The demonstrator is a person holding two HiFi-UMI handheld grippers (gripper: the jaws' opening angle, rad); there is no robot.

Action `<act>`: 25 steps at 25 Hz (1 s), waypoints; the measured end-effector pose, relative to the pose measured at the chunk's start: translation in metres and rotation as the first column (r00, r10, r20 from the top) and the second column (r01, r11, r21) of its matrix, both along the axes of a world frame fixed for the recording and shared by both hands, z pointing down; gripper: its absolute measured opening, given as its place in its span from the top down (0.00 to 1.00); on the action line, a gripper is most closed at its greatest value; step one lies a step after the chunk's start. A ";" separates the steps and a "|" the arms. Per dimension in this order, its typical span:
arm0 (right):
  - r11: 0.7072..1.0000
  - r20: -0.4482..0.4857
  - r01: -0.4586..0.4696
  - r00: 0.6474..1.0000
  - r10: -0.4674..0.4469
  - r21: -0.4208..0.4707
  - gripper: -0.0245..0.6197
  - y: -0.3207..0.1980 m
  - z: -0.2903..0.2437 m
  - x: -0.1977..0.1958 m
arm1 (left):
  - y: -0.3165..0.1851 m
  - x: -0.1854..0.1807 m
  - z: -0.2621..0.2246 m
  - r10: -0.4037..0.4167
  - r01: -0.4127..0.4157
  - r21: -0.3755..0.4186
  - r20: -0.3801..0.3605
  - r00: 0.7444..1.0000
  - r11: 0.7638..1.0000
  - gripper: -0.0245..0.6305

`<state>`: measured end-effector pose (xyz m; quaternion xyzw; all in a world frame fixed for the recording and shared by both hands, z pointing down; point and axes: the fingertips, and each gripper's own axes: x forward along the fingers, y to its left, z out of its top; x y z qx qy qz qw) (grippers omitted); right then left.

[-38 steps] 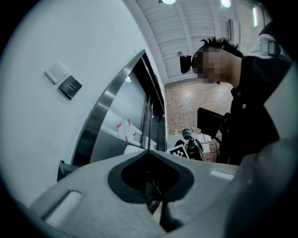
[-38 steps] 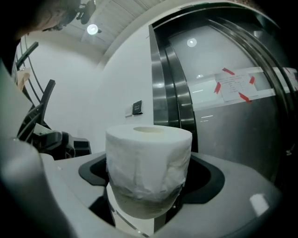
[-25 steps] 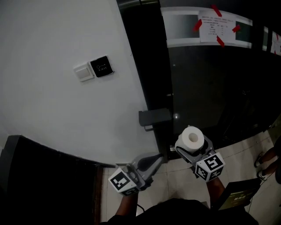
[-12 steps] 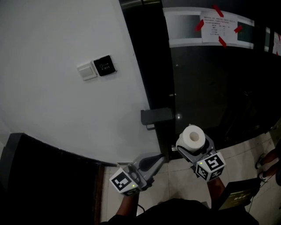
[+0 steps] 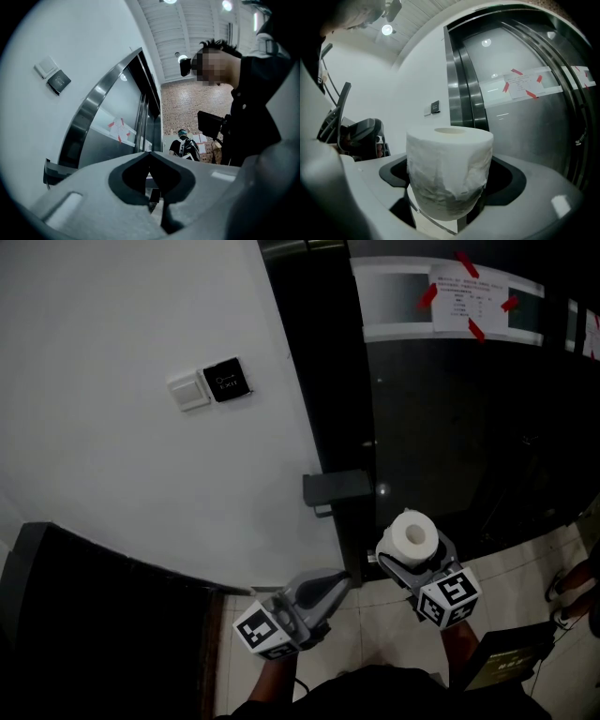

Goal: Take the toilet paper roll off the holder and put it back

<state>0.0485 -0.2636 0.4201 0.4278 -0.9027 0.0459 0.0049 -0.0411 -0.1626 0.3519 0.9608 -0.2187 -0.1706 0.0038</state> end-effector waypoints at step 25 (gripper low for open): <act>0.909 0.912 0.198 0.270 0.309 -0.367 0.27 -0.039 0.058 0.074 | -0.004 -0.006 0.018 -0.030 0.034 -0.065 0.061 0.998 0.997 0.96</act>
